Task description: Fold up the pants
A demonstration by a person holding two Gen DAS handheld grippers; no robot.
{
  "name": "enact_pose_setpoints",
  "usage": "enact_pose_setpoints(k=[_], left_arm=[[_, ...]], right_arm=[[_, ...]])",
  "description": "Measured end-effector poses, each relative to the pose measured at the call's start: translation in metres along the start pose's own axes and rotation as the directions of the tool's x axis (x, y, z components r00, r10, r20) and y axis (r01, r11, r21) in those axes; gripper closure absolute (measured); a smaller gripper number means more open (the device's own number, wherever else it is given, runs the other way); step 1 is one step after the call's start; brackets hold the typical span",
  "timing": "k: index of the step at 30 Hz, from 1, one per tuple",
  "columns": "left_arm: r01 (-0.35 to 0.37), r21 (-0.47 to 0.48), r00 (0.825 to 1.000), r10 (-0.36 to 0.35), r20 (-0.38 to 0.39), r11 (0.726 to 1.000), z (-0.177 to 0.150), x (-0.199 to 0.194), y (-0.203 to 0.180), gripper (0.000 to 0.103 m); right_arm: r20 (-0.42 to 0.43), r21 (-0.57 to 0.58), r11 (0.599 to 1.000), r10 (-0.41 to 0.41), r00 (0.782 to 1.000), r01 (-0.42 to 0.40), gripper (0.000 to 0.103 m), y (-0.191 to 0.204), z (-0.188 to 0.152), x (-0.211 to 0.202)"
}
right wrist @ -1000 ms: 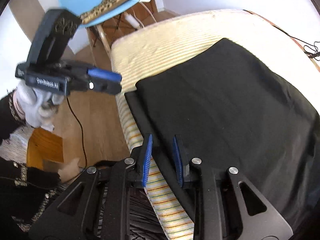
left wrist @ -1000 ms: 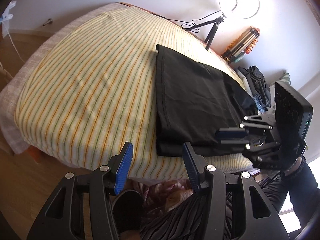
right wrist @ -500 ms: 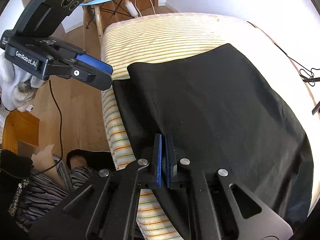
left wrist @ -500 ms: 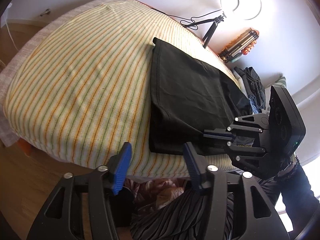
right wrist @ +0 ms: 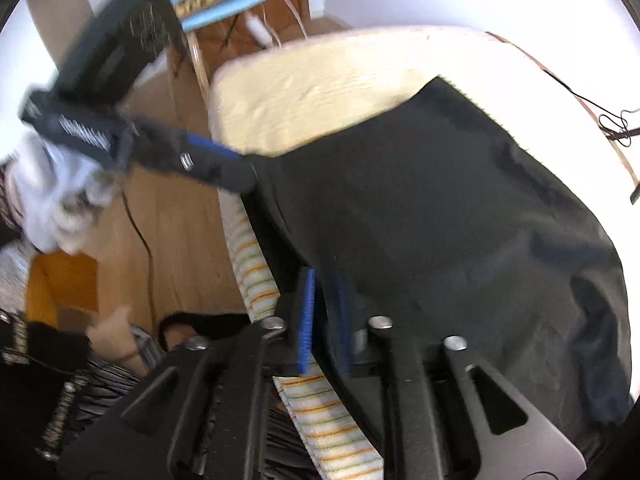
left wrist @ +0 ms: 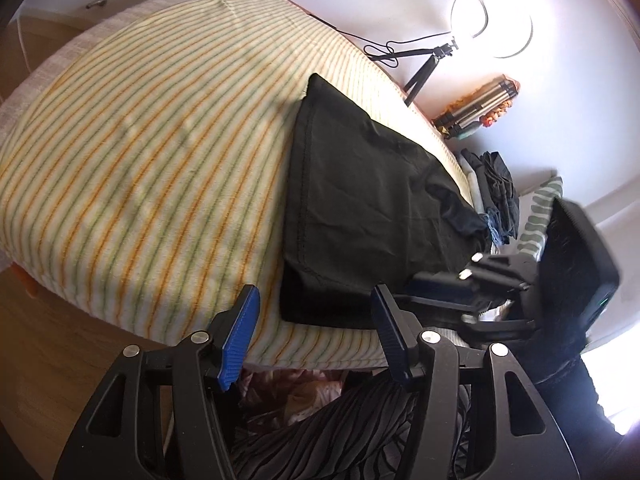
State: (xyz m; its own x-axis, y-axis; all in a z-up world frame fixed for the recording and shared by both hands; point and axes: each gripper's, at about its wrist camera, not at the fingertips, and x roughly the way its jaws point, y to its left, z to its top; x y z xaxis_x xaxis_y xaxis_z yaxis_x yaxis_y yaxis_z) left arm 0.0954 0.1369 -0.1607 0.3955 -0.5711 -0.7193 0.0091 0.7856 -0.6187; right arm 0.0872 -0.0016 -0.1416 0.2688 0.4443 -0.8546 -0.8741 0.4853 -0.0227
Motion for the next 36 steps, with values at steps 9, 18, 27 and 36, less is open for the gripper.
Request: enact_pose_setpoints(k=[9,18,27,36], left_arm=[[-0.034,0.047,0.999,0.032,0.039,0.998,0.000,0.008,-0.013,0.096],[-0.086,0.226,0.976,0.037,0.212,0.970,-0.012,-0.001,-0.055,0.099],[-0.105,0.216,0.973,0.055,0.224,0.971,-0.018,0.004,-0.054,0.099],[-0.166,0.142,0.964,0.131,0.231,0.976,-0.028,-0.006,-0.032,0.078]], right_arm=[[0.120,0.209,0.977,0.010,0.993,-0.035,0.054,-0.043,0.016,-0.047],[0.081,0.444,0.892,0.057,0.995,-0.087,0.041,-0.093,0.071,-0.019],[-0.072,0.396,0.918,0.037,0.997,-0.005,0.041,-0.073,0.132,0.049],[-0.230,0.345,0.934,-0.010,0.973,0.091,0.041,-0.059,0.142,0.099]])
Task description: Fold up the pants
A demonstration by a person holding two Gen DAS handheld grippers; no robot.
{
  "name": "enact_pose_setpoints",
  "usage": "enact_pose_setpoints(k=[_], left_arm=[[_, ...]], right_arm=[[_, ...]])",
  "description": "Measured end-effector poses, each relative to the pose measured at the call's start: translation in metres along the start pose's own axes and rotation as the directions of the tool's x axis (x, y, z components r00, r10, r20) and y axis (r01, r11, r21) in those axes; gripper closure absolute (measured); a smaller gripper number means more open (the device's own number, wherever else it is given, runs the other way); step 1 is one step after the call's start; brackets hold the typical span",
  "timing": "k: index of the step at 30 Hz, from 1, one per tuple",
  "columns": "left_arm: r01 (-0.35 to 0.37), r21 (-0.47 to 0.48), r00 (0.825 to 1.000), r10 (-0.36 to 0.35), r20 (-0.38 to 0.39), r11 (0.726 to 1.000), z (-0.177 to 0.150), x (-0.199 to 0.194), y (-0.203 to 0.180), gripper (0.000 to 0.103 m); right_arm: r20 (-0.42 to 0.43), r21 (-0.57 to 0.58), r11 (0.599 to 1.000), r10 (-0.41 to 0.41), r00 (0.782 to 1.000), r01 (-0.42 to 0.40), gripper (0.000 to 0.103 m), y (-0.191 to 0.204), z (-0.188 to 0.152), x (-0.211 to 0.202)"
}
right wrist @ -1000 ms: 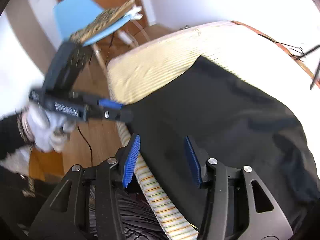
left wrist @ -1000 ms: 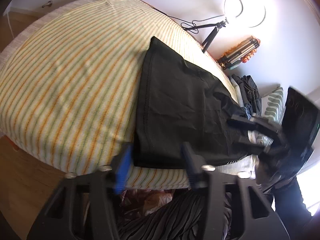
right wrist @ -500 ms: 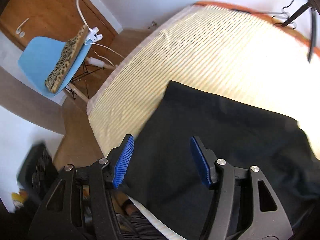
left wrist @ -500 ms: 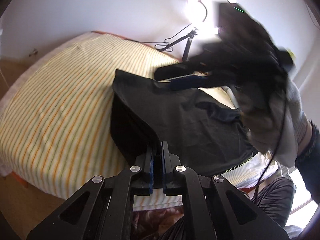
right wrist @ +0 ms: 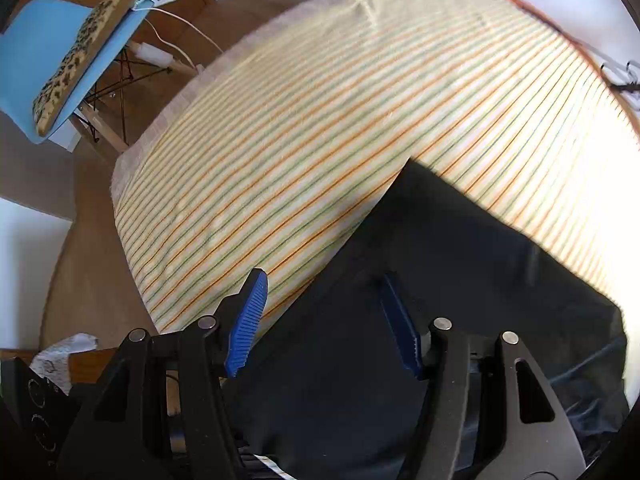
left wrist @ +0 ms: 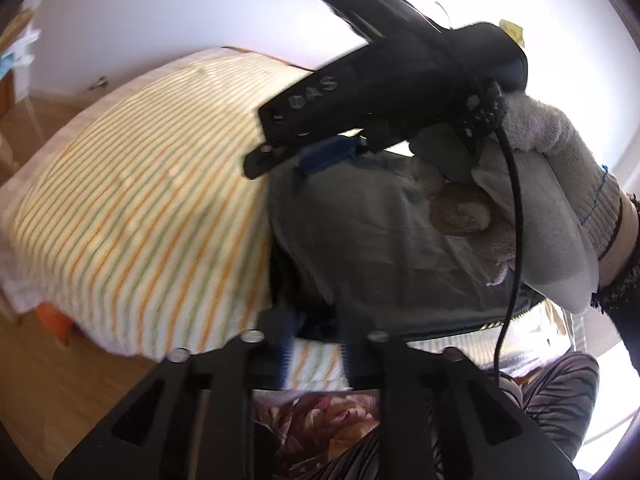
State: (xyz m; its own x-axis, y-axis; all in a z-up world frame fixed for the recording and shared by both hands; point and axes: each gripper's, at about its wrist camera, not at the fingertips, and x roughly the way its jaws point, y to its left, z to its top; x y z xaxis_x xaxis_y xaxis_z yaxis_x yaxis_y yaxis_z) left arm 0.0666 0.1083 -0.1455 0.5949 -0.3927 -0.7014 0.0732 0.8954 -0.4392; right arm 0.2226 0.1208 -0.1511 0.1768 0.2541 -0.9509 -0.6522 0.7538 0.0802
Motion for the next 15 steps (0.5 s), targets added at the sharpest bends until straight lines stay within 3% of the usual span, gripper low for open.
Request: enact_pose_setpoints(k=[2,4,8,11,12,13,15], left_arm=[[-0.017,-0.025,1.000,0.017,-0.002,1.000,-0.004,-0.003,0.005,0.070],[-0.025,-0.052,0.999,0.024,-0.021,0.998,-0.006,-0.003,0.011,0.050],[0.001,-0.086,1.000,-0.003,-0.019,0.996,-0.005,0.000,0.013,0.048],[0.038,-0.112,0.999,-0.041,-0.024,0.993,-0.002,0.005,0.013,0.057],[0.053,-0.121,0.998,-0.057,-0.026,0.991,-0.003,0.007,0.013,0.084],[0.059,-0.130,0.997,-0.064,-0.035,0.990,-0.003,0.011,0.013,0.098],[0.057,-0.143,0.998,-0.061,-0.025,0.988,-0.006,0.014,0.013,0.099]], right_arm=[[0.005,0.009,1.000,0.000,1.000,0.000,0.041,-0.003,-0.003,0.002],[0.012,0.015,1.000,0.006,1.000,-0.006,0.041,-0.003,-0.003,0.002],[0.015,0.036,0.999,0.024,1.000,-0.025,0.041,-0.007,-0.003,0.000],[0.016,0.041,0.999,0.029,0.999,-0.030,0.041,-0.006,-0.001,0.001],[0.015,0.046,0.998,0.032,0.999,-0.032,0.041,-0.005,0.000,0.001],[0.015,0.051,0.998,0.034,0.999,-0.035,0.041,-0.006,0.000,0.001],[0.009,0.056,0.998,0.039,0.999,-0.040,0.041,-0.011,-0.001,-0.003]])
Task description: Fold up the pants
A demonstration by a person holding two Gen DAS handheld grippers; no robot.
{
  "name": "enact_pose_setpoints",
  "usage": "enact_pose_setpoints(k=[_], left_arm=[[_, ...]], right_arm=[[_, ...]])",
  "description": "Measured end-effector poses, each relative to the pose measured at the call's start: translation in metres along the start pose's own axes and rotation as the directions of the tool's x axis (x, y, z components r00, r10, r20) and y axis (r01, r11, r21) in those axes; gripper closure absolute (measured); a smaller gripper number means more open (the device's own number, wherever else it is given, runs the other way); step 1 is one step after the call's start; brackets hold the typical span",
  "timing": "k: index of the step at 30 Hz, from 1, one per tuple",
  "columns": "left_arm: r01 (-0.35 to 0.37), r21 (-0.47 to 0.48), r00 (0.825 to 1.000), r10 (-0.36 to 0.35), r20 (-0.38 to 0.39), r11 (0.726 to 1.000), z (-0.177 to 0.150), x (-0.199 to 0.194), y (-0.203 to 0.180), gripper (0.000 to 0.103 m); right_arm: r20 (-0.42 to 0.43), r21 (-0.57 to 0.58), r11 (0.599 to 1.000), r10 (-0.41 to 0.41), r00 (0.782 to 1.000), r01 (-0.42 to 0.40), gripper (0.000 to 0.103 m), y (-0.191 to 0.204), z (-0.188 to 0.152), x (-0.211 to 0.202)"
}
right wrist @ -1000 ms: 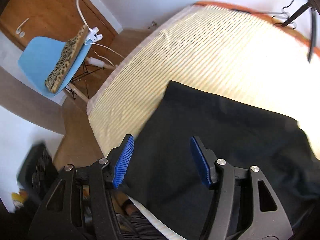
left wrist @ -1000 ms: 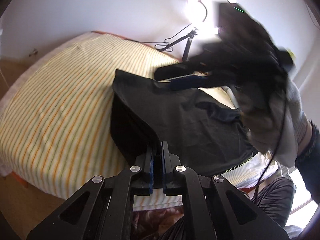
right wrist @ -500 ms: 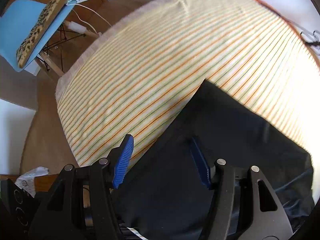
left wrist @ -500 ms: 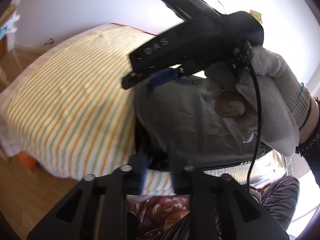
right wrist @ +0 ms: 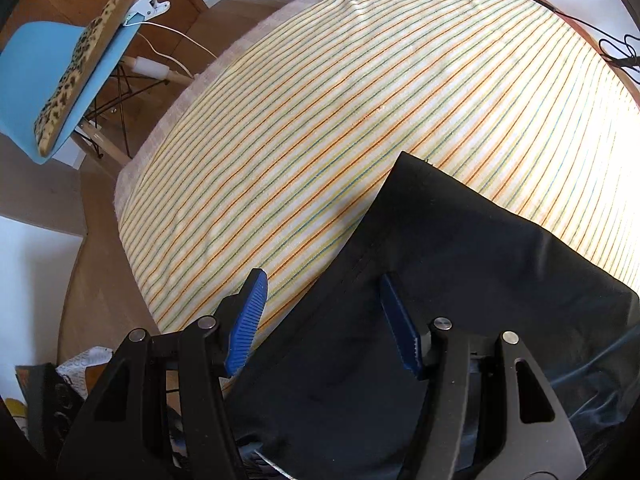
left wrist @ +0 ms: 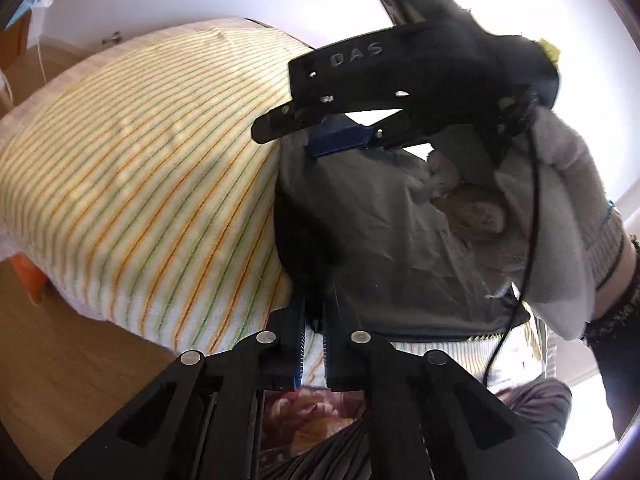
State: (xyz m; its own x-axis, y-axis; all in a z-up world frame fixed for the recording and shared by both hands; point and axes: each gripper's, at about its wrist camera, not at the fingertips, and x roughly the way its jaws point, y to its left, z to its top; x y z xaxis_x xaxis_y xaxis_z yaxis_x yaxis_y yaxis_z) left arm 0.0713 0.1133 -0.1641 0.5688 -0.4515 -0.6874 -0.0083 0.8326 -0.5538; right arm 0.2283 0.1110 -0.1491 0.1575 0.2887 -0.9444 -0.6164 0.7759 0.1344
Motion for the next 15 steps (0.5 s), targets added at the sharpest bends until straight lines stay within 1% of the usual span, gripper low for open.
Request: enact_pose_setpoints(k=[3,7,10,13,15], left_arm=[[-0.010,0.036,0.999,0.008,0.044,0.999,-0.002,-0.001,-0.008,0.099],[-0.015,0.134,0.994,0.000,0.110,0.991,-0.004,-0.008,-0.029,0.099],[-0.015,0.200,0.992,-0.010,0.126,0.980,-0.005,-0.008,-0.043,0.099],[-0.017,0.233,0.992,-0.012,0.125,0.972,-0.004,-0.006,-0.046,0.099],[-0.019,0.247,0.992,-0.012,0.123,0.969,-0.005,-0.004,-0.048,0.099]], right_arm=[[-0.017,-0.010,1.000,-0.026,1.000,0.026,0.041,0.003,0.002,-0.003],[-0.057,-0.043,0.996,-0.075,0.996,0.072,0.041,0.005,0.005,-0.006],[-0.108,-0.052,0.996,-0.082,0.991,0.077,0.041,0.008,0.007,0.001],[-0.120,-0.114,0.985,-0.145,0.982,0.131,0.041,0.018,0.007,0.008],[-0.120,-0.143,0.978,-0.172,0.978,0.155,0.041,0.023,0.005,0.009]])
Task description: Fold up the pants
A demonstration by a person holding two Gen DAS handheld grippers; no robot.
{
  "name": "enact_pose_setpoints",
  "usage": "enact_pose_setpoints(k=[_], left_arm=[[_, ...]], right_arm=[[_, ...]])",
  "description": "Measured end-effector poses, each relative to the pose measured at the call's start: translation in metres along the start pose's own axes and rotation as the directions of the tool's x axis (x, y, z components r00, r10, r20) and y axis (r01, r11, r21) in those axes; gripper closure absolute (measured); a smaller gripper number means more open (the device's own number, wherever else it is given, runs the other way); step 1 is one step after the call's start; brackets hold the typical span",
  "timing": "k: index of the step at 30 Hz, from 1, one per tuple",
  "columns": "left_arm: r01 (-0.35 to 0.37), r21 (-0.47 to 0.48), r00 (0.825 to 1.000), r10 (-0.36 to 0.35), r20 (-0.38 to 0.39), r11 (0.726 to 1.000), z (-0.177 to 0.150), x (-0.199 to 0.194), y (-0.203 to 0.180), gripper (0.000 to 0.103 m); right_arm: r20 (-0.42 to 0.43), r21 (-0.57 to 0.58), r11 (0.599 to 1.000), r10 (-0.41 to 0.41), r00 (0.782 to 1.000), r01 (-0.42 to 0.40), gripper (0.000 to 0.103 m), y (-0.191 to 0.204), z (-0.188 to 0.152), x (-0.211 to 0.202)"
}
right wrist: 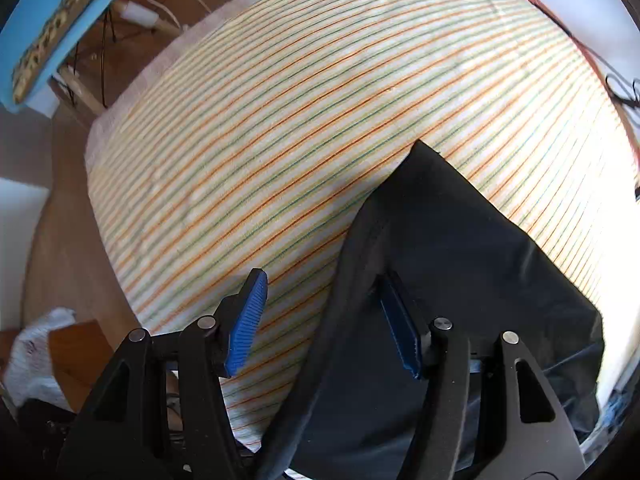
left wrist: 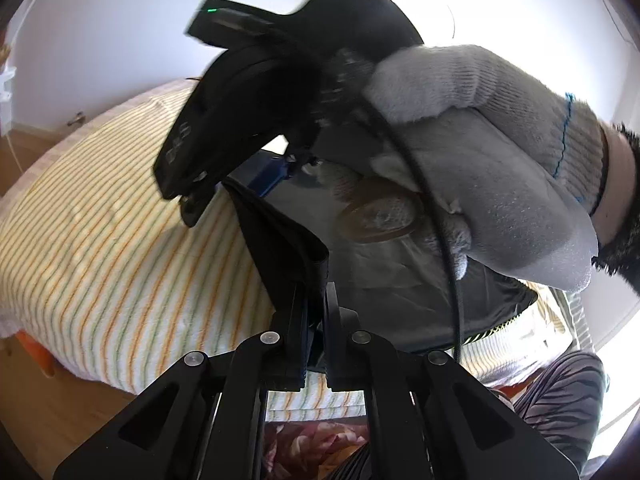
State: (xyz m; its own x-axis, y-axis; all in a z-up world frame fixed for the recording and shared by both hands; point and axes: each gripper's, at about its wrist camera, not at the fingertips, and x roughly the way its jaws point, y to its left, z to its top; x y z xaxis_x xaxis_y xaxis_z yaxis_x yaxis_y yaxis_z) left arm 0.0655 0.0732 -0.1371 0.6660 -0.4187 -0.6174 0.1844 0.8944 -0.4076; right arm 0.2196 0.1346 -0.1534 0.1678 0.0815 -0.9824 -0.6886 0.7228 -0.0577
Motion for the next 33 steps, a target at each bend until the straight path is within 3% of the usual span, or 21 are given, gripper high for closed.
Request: enact_pose_setpoints(k=[3,4,5,8,10,12,14,15,19,24,28,33], left_arm=[[-0.002,0.012,1.000,0.002,0.002,1.000,0.001,0.000,-0.003,0.099],[-0.006,0.018,1.000,0.006,0.002,1.000,0.001,0.000,-0.004,0.099],[-0.006,0.017,1.000,0.006,-0.003,1.000,0.000,0.001,-0.004,0.099],[-0.039,0.013,0.999,0.040,-0.026,0.999,-0.001,0.006,-0.007,0.095],[-0.059,0.010,0.998,0.060,-0.024,0.998,-0.004,0.007,-0.012,0.084],[-0.080,0.024,0.997,0.080,-0.013,0.996,-0.006,0.009,-0.020,0.065],[-0.101,0.049,0.995,0.102,-0.008,0.994,-0.007,0.013,-0.027,0.054],[-0.124,0.070,0.992,0.125,-0.006,0.990,-0.007,0.017,-0.031,0.054],[-0.103,0.082,0.994,0.105,-0.025,0.991,-0.003,0.031,-0.038,0.055],[-0.078,0.146,0.997,0.081,-0.016,0.986,-0.001,0.040,-0.053,0.096],[-0.004,0.115,1.000,0.007,-0.021,0.993,0.008,0.043,-0.059,0.098],[0.081,0.158,0.997,-0.078,-0.023,0.984,0.020,0.045,-0.085,0.098]], right_arm=[[0.014,-0.005,0.999,-0.038,0.999,0.038,0.067,-0.002,-0.003,-0.004],[0.008,0.017,1.000,-0.018,1.000,0.018,0.085,-0.006,-0.004,-0.005],[0.014,0.043,0.999,0.003,1.000,-0.004,0.097,-0.015,-0.006,-0.008],[0.054,0.101,0.992,0.066,0.996,-0.072,0.097,-0.037,-0.016,-0.014],[0.086,0.147,0.982,0.104,0.991,-0.116,0.097,-0.050,-0.024,-0.017],[0.121,0.199,0.965,0.148,0.981,-0.171,0.097,-0.067,-0.030,-0.020],[0.149,0.223,0.953,0.173,0.974,-0.203,0.097,-0.075,-0.034,-0.024],[0.158,0.231,0.949,0.181,0.971,-0.215,0.097,-0.078,-0.038,-0.024],[0.199,0.245,0.937,0.201,0.959,-0.247,0.097,-0.089,-0.046,-0.035],[0.252,0.271,0.920,0.217,0.943,-0.284,0.097,-0.106,-0.061,-0.049],[0.295,0.298,0.904,0.219,0.930,-0.307,0.097,-0.127,-0.073,-0.062],[0.352,0.347,0.877,0.208,0.913,-0.334,0.097,-0.162,-0.102,-0.082]])
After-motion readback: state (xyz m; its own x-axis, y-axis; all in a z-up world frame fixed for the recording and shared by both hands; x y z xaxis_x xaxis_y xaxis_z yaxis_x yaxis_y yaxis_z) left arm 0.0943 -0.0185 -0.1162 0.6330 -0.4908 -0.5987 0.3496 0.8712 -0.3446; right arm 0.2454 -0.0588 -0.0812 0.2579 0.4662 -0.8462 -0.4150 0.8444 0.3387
